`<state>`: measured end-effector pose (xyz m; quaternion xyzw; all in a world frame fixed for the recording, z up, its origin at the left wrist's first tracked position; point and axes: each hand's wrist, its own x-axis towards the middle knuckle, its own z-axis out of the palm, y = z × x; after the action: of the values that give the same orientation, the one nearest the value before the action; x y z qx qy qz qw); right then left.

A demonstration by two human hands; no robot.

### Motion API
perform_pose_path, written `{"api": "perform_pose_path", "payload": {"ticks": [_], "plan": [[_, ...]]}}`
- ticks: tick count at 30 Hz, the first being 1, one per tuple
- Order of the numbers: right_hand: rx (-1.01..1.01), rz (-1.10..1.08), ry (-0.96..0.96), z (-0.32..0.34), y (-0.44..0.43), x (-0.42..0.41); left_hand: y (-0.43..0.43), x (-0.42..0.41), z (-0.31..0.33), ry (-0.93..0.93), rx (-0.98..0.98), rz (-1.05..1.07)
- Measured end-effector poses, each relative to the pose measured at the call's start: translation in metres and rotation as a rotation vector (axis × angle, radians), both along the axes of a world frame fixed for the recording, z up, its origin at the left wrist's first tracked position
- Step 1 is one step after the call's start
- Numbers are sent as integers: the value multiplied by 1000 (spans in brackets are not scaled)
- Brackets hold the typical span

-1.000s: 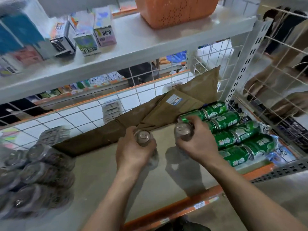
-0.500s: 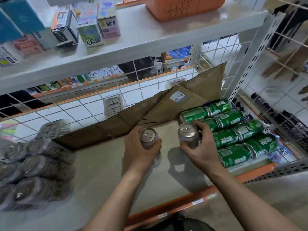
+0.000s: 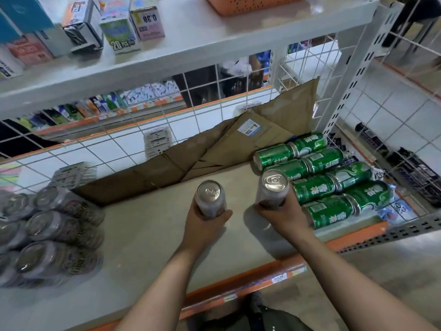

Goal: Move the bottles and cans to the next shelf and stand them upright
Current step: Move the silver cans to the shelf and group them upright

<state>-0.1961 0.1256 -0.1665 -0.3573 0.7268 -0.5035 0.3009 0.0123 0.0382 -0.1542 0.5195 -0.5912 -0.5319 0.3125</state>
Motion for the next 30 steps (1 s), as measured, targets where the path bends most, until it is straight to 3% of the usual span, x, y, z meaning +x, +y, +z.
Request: {"api": "perform_pose_path", "payload": {"ticks": [5, 10, 16, 25, 30], "plan": [[-4, -38, 10, 3, -9, 16, 10, 16, 2, 23, 62, 93], [-6, 96, -70, 7, -12, 82, 25, 68, 5, 19, 95, 153], [57, 319, -90, 1, -18, 190, 49, 166, 18, 12, 38, 128], [20, 413, -98, -5, -12, 366, 65, 348, 23, -4, -26, 118], [-17, 420, -178, -10, -20, 430, 48, 400, 20, -4, -50, 158]]}}
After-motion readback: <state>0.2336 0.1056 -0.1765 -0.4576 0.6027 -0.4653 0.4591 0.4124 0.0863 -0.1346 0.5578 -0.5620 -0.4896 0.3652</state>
